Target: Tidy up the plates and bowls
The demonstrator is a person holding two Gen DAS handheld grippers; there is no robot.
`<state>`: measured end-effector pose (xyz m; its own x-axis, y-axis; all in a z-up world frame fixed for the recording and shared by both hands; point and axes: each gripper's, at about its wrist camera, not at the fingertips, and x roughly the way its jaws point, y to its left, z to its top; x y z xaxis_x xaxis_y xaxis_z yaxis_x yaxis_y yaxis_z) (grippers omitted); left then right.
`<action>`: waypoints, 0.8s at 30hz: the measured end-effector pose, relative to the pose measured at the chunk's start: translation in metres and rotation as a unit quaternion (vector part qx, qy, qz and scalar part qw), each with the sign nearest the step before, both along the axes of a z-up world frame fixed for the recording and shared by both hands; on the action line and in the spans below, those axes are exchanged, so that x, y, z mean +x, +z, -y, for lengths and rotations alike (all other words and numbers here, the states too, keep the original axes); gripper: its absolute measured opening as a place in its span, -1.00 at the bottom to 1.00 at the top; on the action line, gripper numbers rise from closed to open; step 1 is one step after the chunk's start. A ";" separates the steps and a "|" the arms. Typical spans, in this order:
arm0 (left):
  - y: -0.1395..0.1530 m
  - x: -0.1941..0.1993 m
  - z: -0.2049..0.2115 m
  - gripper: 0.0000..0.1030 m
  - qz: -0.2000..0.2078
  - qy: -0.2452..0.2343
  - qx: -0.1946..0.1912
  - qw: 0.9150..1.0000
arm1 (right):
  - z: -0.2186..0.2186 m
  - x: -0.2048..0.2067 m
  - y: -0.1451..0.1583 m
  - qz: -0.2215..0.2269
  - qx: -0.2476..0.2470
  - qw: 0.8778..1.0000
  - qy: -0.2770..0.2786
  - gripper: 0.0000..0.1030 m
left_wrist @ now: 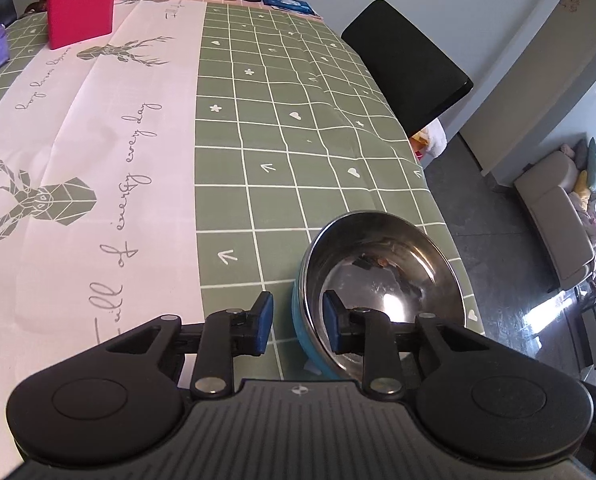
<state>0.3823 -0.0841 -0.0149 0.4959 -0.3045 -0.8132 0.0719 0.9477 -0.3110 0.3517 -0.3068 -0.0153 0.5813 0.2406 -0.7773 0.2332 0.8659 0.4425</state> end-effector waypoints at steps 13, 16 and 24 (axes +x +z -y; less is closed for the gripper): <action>-0.003 0.000 0.018 -0.83 0.025 -0.017 0.056 0.998 | 0.000 0.006 -0.007 -0.014 0.015 1.000 -0.010 -0.69; 0.003 -0.005 0.019 -0.83 0.032 -0.018 0.066 0.997 | -0.002 0.005 -0.004 -0.016 0.013 1.000 -0.009 -0.71; 0.039 -0.033 0.013 -0.82 0.052 -0.016 0.080 0.995 | -0.010 -0.015 0.019 -0.002 0.016 1.000 0.006 -0.74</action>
